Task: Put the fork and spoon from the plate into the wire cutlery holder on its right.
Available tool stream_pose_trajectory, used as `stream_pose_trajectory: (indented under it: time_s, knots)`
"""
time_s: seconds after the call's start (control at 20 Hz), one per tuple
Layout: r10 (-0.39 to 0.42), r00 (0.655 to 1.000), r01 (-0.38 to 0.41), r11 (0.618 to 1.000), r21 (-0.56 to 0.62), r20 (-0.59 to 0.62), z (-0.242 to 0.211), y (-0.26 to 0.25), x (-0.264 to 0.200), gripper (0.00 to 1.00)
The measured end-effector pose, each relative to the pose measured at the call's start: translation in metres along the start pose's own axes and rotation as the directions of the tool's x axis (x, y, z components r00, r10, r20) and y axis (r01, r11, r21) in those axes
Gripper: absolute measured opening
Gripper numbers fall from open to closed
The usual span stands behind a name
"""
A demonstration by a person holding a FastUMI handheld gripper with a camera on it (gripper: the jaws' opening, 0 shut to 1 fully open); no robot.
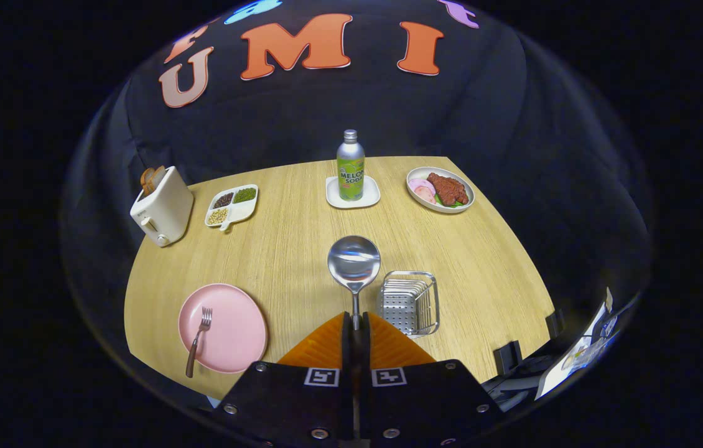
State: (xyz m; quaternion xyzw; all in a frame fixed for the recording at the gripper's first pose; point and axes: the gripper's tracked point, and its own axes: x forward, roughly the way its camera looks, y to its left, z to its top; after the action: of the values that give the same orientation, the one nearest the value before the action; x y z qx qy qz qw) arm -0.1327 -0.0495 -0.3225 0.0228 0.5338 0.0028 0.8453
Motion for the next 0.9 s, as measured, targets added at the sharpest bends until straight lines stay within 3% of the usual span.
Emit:
stream_pose_trajectory:
  time_s: [0.3, 0.55, 0.9]
  knots:
    - [-0.043, 0.994, 0.040, 0.999, -0.037, -0.097, -0.013, -0.045, 0.014, 0.05]
    - [-0.017, 0.978, 0.001, 0.997, -0.076, -0.208, -0.026, -0.055, 0.027, 0.05]
    - [-0.045, 0.948, -0.005, 0.988, -0.156, -0.314, -0.037, -0.059, 0.044, 0.05]
